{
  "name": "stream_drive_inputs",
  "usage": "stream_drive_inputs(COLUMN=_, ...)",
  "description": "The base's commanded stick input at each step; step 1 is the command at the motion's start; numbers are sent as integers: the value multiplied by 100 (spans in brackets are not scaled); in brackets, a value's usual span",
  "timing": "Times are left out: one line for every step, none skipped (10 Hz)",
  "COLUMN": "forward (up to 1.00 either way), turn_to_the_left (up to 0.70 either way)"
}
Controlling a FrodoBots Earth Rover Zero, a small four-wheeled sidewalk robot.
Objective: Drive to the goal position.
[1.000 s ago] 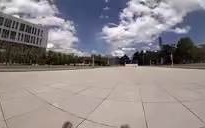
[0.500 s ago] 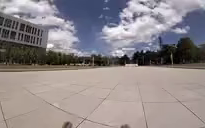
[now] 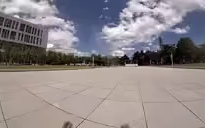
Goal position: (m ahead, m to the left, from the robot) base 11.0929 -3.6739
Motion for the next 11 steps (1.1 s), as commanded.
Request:
stream_drive_inputs(forward=6, turn_to_the_left=0)
stream_drive_inputs(forward=6, turn_to_the_left=0)
stream_drive_inputs(forward=6, turn_to_the_left=0)
stream_drive_inputs(forward=6, turn_to_the_left=0)
stream_drive_inputs(forward=6, turn_to_the_left=0)
stream_drive_inputs(forward=6, turn_to_the_left=0)
stream_drive_inputs(forward=6, turn_to_the_left=0)
stream_drive_inputs(forward=6, turn_to_the_left=0)
stream_drive_inputs(forward=6, turn_to_the_left=0)
stream_drive_inputs(forward=6, turn_to_the_left=0)
stream_drive_inputs(forward=6, turn_to_the_left=0)
